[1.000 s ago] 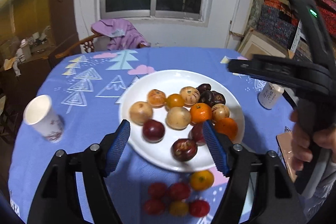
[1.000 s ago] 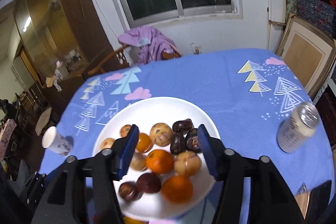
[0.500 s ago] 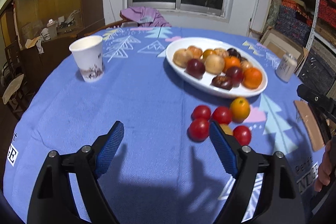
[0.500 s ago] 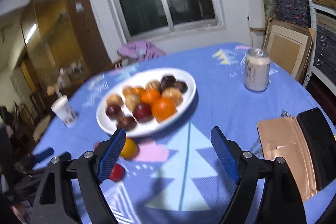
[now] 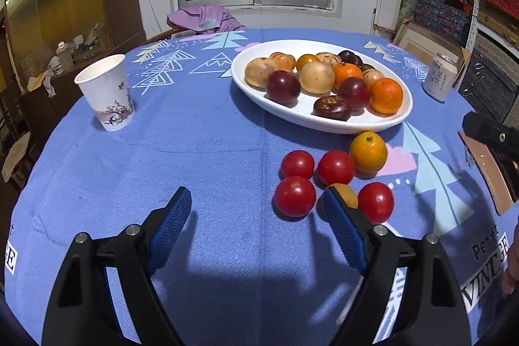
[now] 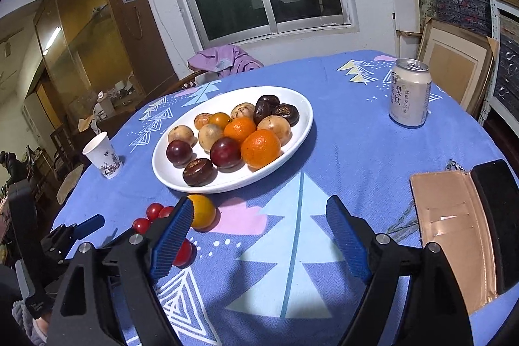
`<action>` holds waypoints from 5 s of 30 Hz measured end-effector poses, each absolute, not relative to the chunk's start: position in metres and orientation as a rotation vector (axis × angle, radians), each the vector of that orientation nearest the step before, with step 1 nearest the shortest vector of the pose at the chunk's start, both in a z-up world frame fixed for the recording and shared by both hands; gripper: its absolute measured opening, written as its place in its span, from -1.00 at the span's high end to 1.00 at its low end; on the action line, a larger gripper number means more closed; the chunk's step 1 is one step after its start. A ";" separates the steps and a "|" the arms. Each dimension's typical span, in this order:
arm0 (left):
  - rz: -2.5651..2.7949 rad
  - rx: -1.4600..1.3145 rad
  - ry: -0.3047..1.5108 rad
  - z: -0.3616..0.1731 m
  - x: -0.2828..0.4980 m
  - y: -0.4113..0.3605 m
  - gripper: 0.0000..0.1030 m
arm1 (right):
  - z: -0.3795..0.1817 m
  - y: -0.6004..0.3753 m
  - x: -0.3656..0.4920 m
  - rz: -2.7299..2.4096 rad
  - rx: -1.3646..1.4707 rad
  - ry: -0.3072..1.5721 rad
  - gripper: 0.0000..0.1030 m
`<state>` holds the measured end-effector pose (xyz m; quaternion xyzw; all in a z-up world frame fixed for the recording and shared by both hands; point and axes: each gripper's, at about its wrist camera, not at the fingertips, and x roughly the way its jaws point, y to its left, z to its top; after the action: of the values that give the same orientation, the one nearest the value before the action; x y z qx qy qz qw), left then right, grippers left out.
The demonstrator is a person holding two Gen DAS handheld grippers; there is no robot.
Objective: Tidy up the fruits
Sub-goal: 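Move both open tools back toward the remaining fruits, then grasp a red tomato with the left tool, then lift the tomato with the left tool while the right tool grasps another red tomato, then carry both tomatoes onto the white plate and open both tools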
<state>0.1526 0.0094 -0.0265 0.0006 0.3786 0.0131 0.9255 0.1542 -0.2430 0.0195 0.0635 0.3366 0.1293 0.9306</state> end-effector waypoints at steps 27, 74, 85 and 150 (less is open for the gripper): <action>0.080 -0.091 0.798 -0.022 0.164 0.047 -0.43 | 0.015 -0.239 0.156 0.278 0.127 0.728 -0.74; -0.047 -0.055 0.878 -0.041 0.138 0.035 0.40 | 0.011 -0.230 0.156 0.304 0.095 0.742 -0.74; 0.043 -0.106 0.791 -0.018 0.123 0.063 0.40 | -0.007 -0.180 0.139 0.434 -0.147 0.782 -0.23; -0.118 -0.029 0.811 -0.013 0.291 -0.037 0.35 | 0.030 -0.172 0.338 0.364 0.083 0.804 0.39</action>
<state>0.2912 -0.0374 -0.0126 -0.0143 0.3942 -0.0573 0.9171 0.3378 -0.1724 0.0301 0.0400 0.3887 0.1762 0.9034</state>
